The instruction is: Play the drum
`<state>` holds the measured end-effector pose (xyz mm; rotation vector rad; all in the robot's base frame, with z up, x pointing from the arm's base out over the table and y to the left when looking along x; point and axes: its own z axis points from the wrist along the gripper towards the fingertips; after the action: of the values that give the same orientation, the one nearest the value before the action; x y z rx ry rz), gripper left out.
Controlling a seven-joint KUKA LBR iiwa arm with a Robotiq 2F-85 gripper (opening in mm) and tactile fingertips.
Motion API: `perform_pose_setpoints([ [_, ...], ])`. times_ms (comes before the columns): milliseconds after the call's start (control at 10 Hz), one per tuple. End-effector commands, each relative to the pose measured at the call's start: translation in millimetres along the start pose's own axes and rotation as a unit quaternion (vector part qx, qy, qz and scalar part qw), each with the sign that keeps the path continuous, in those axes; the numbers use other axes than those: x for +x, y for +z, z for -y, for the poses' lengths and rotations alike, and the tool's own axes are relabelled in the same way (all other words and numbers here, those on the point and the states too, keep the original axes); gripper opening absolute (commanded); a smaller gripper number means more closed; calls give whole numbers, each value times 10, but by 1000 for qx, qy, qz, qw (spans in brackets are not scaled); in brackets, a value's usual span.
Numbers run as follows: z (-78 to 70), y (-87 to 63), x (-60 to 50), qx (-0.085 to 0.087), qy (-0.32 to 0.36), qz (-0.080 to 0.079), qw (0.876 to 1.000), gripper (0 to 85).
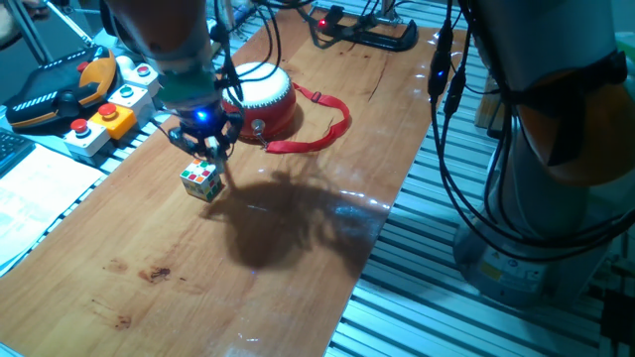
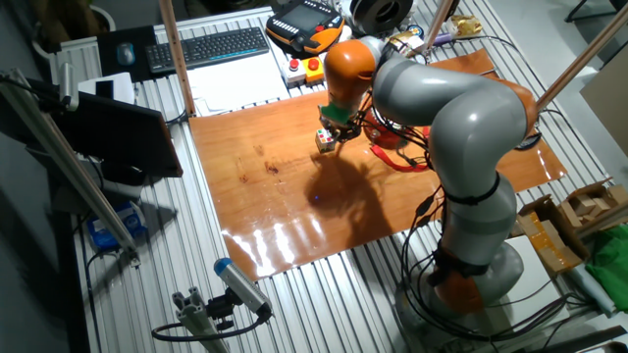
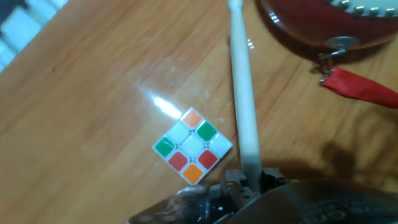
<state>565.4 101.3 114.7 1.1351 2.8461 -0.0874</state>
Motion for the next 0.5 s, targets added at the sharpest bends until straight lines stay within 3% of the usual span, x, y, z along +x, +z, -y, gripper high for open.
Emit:
perform_pose_setpoints([
  [0, 26, 37, -8, 0, -6, 0, 1000, 7],
  [400, 113, 212, -26, -5, -28, -4, 1000, 7],
])
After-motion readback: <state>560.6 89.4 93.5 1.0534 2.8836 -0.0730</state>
